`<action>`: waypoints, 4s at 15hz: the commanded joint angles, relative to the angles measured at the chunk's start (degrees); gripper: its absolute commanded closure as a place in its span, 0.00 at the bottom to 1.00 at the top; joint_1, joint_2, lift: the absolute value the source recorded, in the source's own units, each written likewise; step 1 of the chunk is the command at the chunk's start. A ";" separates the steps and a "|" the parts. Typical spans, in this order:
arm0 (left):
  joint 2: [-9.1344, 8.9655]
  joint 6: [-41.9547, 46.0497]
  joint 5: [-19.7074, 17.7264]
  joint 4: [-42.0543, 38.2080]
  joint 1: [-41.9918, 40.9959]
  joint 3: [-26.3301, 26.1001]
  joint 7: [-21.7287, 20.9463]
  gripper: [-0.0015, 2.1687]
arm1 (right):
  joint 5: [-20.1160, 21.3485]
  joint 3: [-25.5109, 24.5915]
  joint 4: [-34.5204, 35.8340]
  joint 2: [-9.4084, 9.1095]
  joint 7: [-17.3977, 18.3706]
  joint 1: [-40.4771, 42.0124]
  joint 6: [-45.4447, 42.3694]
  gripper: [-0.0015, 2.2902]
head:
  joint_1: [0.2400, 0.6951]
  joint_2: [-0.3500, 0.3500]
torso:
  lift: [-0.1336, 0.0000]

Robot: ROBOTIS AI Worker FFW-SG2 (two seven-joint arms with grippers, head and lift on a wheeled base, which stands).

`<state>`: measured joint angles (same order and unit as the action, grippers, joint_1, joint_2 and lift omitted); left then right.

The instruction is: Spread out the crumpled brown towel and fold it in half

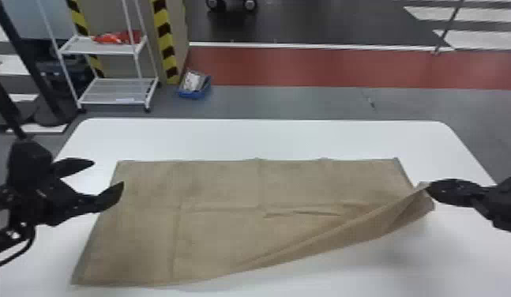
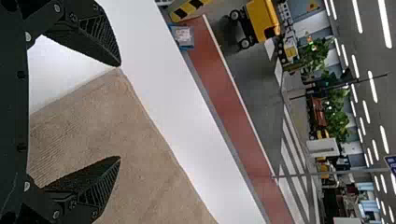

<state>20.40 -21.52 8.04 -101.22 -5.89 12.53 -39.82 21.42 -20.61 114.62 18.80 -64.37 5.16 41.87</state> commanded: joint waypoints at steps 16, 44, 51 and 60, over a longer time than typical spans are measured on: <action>0.96 1.52 5.05 0.59 -5.80 -1.19 -14.05 0.10 | 1.69 1.71 1.05 0.27 0.56 3.45 2.22 0.54 | 1.00 0.42 | 0.08; -1.59 7.68 8.13 25.11 16.70 -12.79 3.26 0.10 | -4.90 -9.19 13.96 -1.93 -0.05 13.30 3.45 0.54 | 1.00 0.31 | 0.08; 1.31 5.04 1.98 -1.43 -3.25 2.85 0.54 0.09 | -4.73 -9.19 14.23 -2.80 -0.14 14.44 2.74 0.54 | 1.00 0.38 | 0.08; 8.34 11.37 5.32 -13.47 -28.83 13.31 -6.58 0.10 | -4.55 -6.46 9.92 -1.93 -0.14 10.83 0.63 0.54 | 1.00 0.59 | 0.08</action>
<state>28.00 -10.82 11.90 -113.49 -31.96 25.80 -46.05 16.93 -27.09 125.56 16.49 -64.51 16.52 43.07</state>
